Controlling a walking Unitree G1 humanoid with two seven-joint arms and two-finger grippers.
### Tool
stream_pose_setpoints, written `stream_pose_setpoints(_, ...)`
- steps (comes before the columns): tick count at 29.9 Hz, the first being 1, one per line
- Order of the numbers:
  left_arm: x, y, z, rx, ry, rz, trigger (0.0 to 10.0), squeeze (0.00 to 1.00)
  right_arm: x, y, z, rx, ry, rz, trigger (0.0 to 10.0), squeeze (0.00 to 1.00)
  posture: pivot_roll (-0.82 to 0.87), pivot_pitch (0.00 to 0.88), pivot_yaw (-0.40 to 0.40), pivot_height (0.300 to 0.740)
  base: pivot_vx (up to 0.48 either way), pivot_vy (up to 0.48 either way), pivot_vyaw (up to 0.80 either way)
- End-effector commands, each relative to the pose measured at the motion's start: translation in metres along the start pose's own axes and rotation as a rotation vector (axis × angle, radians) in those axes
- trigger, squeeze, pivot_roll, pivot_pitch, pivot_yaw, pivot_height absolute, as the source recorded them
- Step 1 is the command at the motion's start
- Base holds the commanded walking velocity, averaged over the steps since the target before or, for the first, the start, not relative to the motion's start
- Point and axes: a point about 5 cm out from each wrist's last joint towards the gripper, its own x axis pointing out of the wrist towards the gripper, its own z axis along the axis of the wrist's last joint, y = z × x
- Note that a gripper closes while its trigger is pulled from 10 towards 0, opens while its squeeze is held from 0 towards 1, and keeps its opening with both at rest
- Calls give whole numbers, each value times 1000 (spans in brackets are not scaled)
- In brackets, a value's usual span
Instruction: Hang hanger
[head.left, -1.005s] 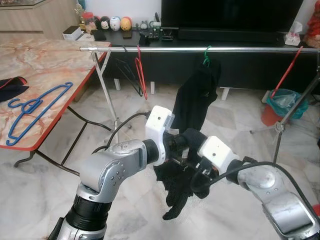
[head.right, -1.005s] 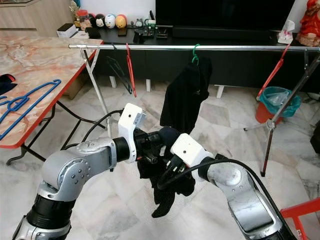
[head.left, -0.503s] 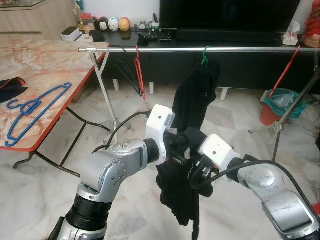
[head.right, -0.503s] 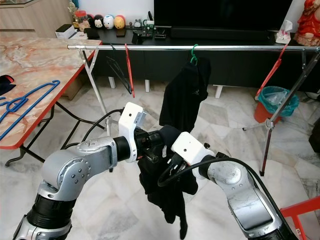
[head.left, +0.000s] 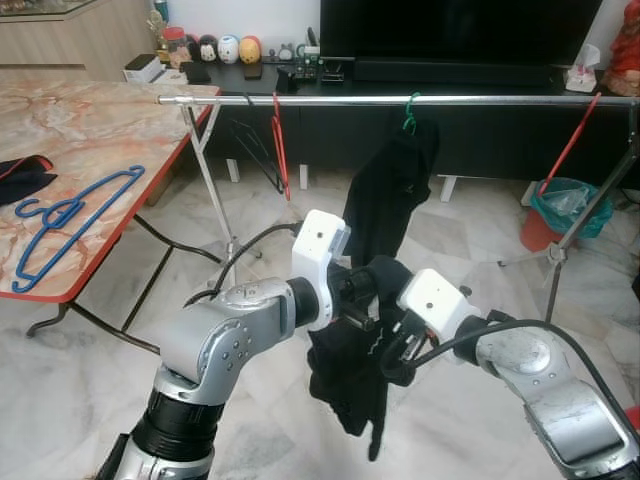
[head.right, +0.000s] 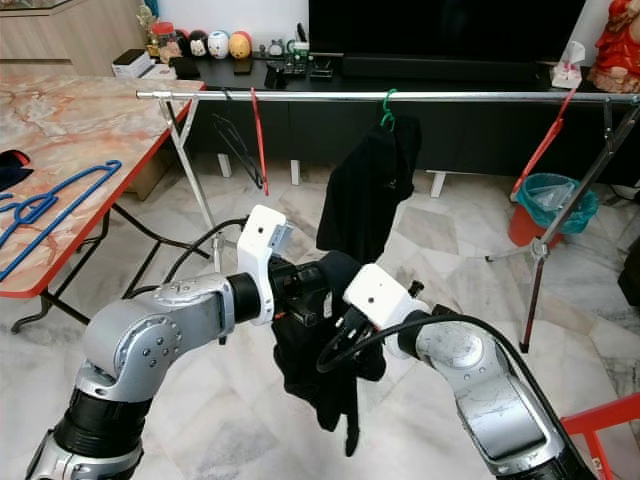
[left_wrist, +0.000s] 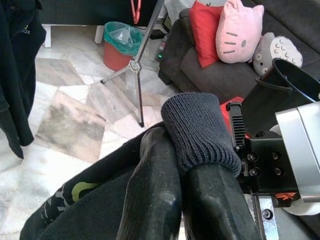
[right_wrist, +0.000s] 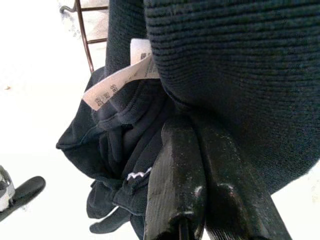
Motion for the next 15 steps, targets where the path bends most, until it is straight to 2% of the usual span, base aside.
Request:
stream_pose_setpoints(1, -1, -10, 11, 38, -34, -41, 10000, 0, -2, -5, 3, 15, -19, -16, 0, 0, -25, 22, 5, 740, 0, 0, 0)
stream_pose_setpoints(7, 0, -6, 7, 43, -18, -18, 10000, 0, -2, -6, 4, 15, -22, -18, 0, 0, -24, 22, 4, 740, 0, 0, 0)
stream_pose_setpoints(9, 0, 4, 1, 55, 16, 54, 10000, 0, -4, -7, 6, 9, -25, -13, 0, 0, -24, 22, 4, 740, 0, 0, 0)
stream_pose_setpoints(11, 0, 15, -10, 105, 83, 125, 10000, 0, -4, -8, 6, 9, -24, -16, 0, 0, -26, 22, 3, 740, 0, 0, 0)
stream_pose_setpoints(15, -3, 27, -19, 136, 141, 183, 10000, 0, -4, -8, 5, 9, -20, -15, 0, 0, -27, 22, 2, 740, 0, 0, 0)
